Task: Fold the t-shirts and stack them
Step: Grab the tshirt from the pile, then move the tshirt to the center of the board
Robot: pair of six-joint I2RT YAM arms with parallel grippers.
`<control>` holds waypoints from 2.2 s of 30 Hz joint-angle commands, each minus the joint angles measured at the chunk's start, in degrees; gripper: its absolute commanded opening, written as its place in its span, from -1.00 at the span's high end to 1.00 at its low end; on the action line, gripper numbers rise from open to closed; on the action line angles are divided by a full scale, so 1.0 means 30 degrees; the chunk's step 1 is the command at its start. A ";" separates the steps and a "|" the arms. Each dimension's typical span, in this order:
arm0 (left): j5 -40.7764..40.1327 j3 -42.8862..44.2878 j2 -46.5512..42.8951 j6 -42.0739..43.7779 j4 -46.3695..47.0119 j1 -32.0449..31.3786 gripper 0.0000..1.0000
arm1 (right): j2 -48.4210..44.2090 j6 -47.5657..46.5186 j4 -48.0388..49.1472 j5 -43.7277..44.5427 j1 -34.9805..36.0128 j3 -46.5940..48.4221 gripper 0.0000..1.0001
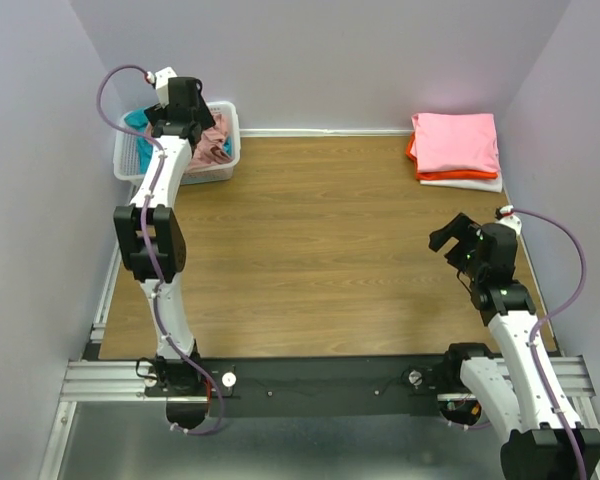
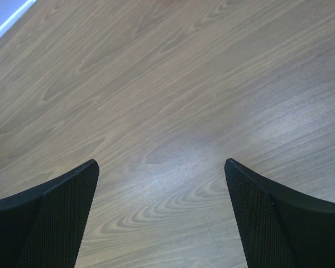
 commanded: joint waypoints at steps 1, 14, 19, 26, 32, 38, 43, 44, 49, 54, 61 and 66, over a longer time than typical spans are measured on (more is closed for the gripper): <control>0.0683 0.3176 0.2131 0.2873 -0.2236 0.0242 -0.97 | 0.0135 -0.0299 -0.0376 -0.0039 -0.0055 0.0164 -1.00; 0.4349 0.6199 0.6878 0.5693 -0.2412 0.0242 -0.97 | 0.0457 -0.0386 -0.0376 0.0020 -0.0026 0.0076 -1.00; 0.4029 0.6522 0.7819 0.5488 -0.2851 0.0242 -0.97 | 0.0691 -0.0387 -0.0376 0.0049 -0.0026 0.0105 -1.00; 0.4231 0.6435 0.7821 0.5282 -0.2677 0.0242 0.05 | 0.0838 -0.0387 -0.0376 0.0079 -0.0026 0.0076 -1.00; 0.3940 0.6463 0.6942 0.4901 -0.2384 0.0242 1.00 | 0.0984 -0.0387 -0.0347 0.0137 -0.0026 0.0076 -1.00; 0.3383 0.6637 0.4837 0.4579 -0.2091 0.0242 1.00 | 0.1102 -0.0387 -0.0347 -0.0008 -0.0055 0.0047 -1.00; 0.3263 0.6904 0.2784 0.4228 -0.1944 0.0242 1.00 | 0.1365 -0.0357 -0.0347 -0.0390 -0.0026 0.0076 -1.00; 0.3323 0.6874 0.2345 0.4082 -0.1857 0.0242 1.00 | 0.1336 -0.0386 -0.0347 -0.0477 -0.0026 0.0076 -1.00; 0.4553 0.5879 -0.0497 0.3583 -0.1360 0.0184 1.00 | 0.1132 -0.0357 -0.0318 -0.0507 -0.0026 0.0046 -1.00; 0.4702 0.5409 -0.2955 0.3728 -0.1241 -0.0516 1.00 | 0.0722 -0.0387 -0.0318 -0.0800 -0.0026 0.0018 -1.00; 0.3243 0.4267 -0.6445 0.4460 -0.0831 -0.3152 1.00 | 0.0428 -0.0387 -0.0347 -0.0946 -0.0055 -0.0129 -1.00; 0.2239 0.4208 -0.8960 0.4375 -0.0100 -0.5380 1.00 | 0.0399 -0.0387 -0.0318 -0.0947 -0.0026 -0.0041 -1.00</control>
